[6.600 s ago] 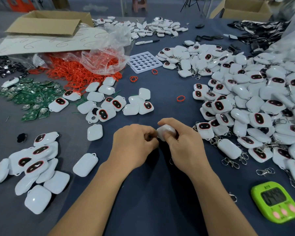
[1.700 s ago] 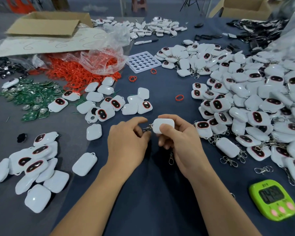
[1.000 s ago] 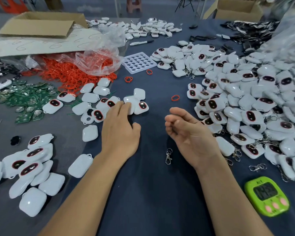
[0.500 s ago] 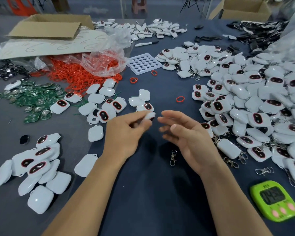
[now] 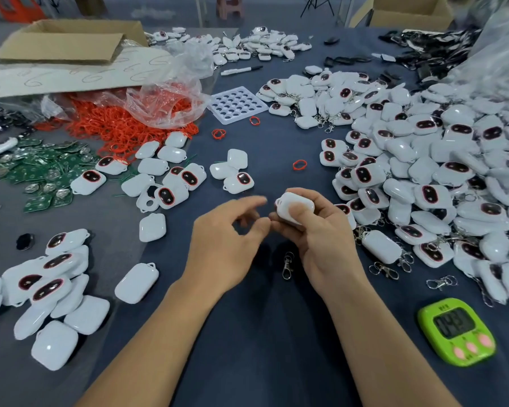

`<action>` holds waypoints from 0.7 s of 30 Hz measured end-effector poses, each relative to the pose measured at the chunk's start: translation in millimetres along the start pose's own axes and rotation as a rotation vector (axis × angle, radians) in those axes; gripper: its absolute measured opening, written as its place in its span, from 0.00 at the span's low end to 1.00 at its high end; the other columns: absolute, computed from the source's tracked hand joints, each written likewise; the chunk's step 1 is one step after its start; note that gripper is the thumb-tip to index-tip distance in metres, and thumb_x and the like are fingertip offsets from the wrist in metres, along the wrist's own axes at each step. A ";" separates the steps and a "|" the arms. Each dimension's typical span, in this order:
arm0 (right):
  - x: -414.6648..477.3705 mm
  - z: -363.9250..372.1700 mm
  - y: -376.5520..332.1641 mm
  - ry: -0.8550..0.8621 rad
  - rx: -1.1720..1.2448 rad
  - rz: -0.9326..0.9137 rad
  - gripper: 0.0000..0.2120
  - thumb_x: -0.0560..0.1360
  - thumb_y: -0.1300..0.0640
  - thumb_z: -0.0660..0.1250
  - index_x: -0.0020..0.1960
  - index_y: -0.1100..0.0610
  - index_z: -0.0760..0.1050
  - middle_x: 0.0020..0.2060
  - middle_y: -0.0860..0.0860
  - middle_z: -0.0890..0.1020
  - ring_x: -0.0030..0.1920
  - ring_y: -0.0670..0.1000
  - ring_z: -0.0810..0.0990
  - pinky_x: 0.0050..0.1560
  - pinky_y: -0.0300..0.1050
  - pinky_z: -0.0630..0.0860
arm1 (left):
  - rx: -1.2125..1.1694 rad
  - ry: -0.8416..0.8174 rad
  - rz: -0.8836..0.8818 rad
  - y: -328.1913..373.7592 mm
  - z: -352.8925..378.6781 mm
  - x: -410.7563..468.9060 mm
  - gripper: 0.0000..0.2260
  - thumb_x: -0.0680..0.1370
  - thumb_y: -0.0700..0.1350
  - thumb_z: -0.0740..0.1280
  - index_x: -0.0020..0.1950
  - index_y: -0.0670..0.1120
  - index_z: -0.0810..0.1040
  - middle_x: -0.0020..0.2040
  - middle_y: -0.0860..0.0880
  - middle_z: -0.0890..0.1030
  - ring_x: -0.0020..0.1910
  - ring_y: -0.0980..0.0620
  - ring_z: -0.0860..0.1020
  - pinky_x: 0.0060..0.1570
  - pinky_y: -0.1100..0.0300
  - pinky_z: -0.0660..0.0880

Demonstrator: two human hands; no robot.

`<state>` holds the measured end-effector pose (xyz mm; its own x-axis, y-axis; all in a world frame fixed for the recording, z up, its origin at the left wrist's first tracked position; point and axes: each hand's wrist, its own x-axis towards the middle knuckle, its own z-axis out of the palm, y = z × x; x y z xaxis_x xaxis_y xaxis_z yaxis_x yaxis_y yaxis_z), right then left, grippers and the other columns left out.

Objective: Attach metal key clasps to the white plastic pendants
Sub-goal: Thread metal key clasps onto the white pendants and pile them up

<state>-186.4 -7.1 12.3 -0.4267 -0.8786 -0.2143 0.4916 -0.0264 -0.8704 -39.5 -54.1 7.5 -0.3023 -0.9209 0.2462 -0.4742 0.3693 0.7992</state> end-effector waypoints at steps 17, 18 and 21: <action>-3.7 -1.3 3.0 -0.038 -0.147 -0.101 0.09 0.77 0.71 0.64 0.46 0.58 0.71 0.41 0.57 0.84 0.39 0.54 0.82 0.40 0.41 0.80 | -0.029 -0.189 -0.094 -3.4 -3.5 -4.5 0.11 0.72 0.44 0.75 0.43 0.63 0.85 0.37 0.64 0.84 0.38 0.64 0.82 0.38 0.69 0.77; -4.2 -1.0 3.8 -0.057 -0.200 -0.129 0.09 0.75 0.71 0.64 0.45 0.58 0.72 0.40 0.56 0.84 0.38 0.53 0.81 0.38 0.41 0.79 | -0.065 -0.145 -0.118 -5.1 -4.1 -3.0 0.11 0.73 0.43 0.75 0.42 0.61 0.86 0.37 0.64 0.84 0.38 0.65 0.83 0.38 0.71 0.76; -5.6 -0.3 8.5 -0.107 -0.371 -0.188 0.10 0.71 0.70 0.69 0.42 0.57 0.74 0.37 0.54 0.83 0.35 0.51 0.78 0.36 0.42 0.76 | -0.169 -0.096 -0.144 -8.2 -3.0 2.4 0.11 0.73 0.42 0.75 0.42 0.60 0.86 0.39 0.63 0.86 0.40 0.65 0.84 0.42 0.72 0.77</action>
<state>-180.0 -2.3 6.0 -0.3924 -0.9198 -0.0069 0.0981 -0.0345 -0.9946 -33.9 -59.7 3.3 -0.3229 -0.9434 0.0758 -0.3752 0.2011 0.9049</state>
